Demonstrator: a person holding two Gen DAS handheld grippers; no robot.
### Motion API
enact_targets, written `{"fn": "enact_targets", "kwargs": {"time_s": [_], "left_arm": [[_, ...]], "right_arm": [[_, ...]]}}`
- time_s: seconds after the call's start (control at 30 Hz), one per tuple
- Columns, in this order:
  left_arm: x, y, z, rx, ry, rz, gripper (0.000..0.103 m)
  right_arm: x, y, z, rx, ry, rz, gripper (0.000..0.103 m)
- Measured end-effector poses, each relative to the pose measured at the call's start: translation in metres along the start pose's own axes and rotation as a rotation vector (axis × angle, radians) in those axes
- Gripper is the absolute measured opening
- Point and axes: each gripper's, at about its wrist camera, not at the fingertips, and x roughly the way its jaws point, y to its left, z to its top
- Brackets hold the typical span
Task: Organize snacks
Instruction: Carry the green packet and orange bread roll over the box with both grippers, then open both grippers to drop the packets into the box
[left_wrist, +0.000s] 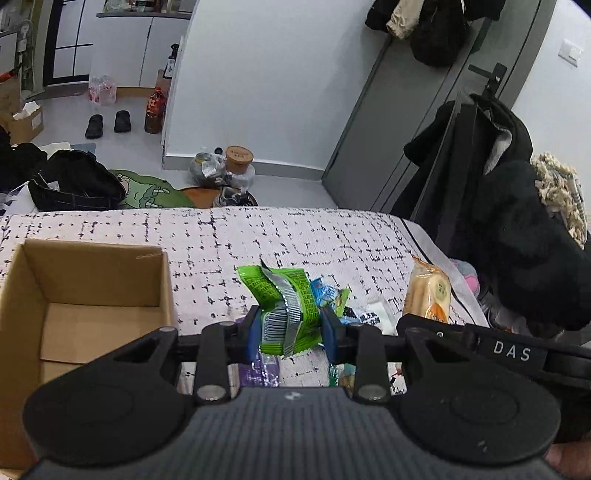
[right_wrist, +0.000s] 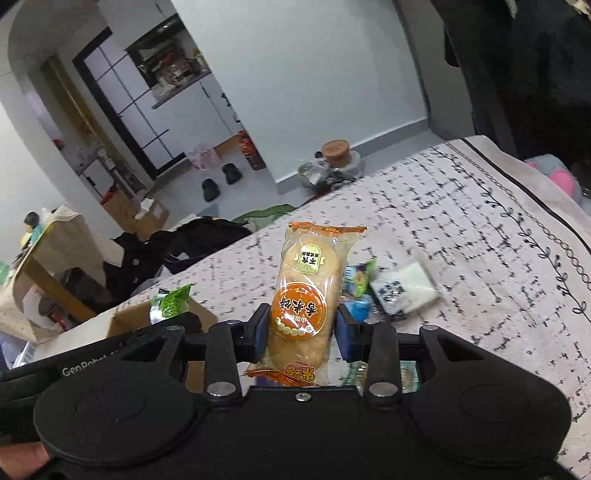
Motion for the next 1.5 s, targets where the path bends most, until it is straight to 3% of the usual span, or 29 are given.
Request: {"fn": "enact_targets", "kwargs": {"time_s": [1.1, 1.5], "left_arm": [[-0.078, 0.095, 0.004, -0.095, -0.108, 0.122, 0.033], [-0.087, 0.138, -0.006, -0.136, -0.099, 0.179, 0.033]], "right_arm": [[0.015, 0.101, -0.024, -0.129, 0.016, 0.176, 0.036], [0.029, 0.135, -0.037, -0.183, 0.056, 0.226, 0.036]]}}
